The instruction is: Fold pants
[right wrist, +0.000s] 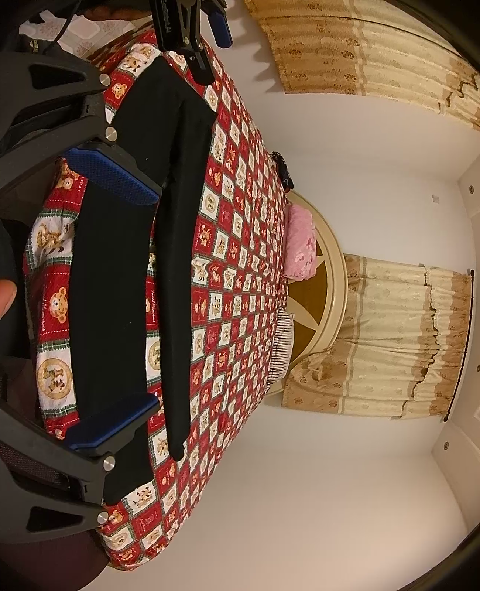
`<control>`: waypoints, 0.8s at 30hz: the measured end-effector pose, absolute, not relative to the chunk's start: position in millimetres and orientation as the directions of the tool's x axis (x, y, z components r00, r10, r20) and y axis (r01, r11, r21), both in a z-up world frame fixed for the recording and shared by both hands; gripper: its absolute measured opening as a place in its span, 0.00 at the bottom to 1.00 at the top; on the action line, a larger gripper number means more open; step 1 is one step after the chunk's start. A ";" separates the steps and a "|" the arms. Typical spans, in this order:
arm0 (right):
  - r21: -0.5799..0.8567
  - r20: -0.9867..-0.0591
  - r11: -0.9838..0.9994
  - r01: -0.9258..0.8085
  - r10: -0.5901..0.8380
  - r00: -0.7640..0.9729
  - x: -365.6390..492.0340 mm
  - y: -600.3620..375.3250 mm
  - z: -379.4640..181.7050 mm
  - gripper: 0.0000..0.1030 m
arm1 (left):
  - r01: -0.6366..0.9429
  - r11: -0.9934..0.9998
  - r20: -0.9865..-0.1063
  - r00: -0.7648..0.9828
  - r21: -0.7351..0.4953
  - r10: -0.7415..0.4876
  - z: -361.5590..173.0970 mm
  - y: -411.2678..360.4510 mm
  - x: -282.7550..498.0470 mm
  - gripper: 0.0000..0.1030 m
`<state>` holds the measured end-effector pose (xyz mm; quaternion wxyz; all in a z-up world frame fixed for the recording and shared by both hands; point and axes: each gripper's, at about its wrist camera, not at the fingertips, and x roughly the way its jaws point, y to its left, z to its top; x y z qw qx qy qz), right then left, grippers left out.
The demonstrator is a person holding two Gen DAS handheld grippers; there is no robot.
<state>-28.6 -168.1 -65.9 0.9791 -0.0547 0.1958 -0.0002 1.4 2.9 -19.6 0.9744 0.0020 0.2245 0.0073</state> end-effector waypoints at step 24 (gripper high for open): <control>-0.125 -0.467 0.992 -0.010 -0.049 0.883 -0.2 -172.0 -96.1 0.99 | -0.001 1.000 -0.527 0.850 -0.001 0.000 -48.1 10.1 41.3 1.00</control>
